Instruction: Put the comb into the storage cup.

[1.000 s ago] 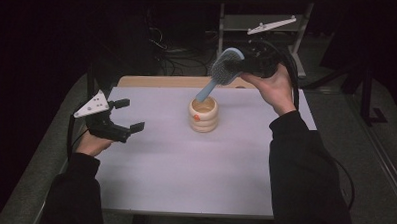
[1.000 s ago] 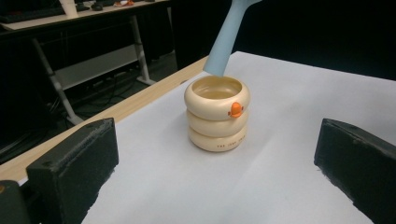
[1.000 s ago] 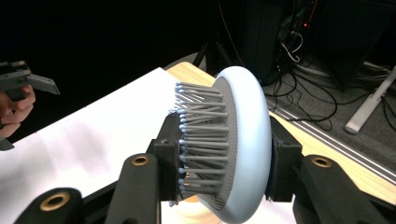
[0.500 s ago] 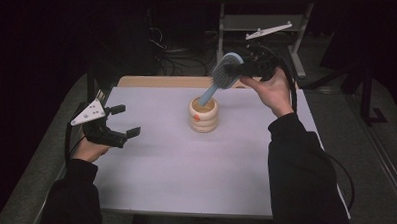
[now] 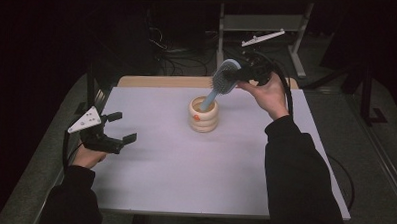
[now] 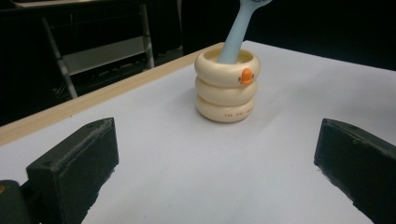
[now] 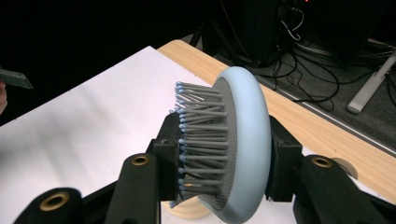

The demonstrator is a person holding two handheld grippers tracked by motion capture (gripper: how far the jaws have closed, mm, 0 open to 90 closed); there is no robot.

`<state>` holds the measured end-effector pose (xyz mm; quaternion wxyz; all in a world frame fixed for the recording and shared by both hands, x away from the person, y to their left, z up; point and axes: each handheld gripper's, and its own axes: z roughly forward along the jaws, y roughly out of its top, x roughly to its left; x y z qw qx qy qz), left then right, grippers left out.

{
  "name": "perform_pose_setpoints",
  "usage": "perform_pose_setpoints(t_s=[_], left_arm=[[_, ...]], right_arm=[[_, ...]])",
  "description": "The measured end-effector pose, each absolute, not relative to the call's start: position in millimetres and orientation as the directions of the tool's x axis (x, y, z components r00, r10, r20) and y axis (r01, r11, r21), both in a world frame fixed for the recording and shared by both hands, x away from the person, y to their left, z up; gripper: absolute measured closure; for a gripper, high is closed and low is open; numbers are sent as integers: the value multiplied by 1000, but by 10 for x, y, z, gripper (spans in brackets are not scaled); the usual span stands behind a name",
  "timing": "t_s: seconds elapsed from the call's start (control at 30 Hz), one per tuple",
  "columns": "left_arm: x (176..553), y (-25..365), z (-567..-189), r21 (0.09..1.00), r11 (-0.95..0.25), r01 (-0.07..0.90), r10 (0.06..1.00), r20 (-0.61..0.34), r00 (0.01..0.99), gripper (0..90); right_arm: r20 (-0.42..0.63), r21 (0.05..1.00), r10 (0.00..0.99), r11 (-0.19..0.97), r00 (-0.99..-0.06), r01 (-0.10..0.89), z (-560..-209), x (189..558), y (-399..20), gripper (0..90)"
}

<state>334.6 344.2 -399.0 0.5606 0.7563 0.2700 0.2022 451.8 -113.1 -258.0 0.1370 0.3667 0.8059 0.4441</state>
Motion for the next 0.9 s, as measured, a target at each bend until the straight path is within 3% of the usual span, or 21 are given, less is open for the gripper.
perform_pose_setpoints(t_s=[0.9], left_arm=[[3182, 3689, -4270, 959, -176, 223, 703, -36, 710, 0]], right_arm=[[117, 785, 717, 357, -687, 506, -2947, 4684, -1044, 561]])
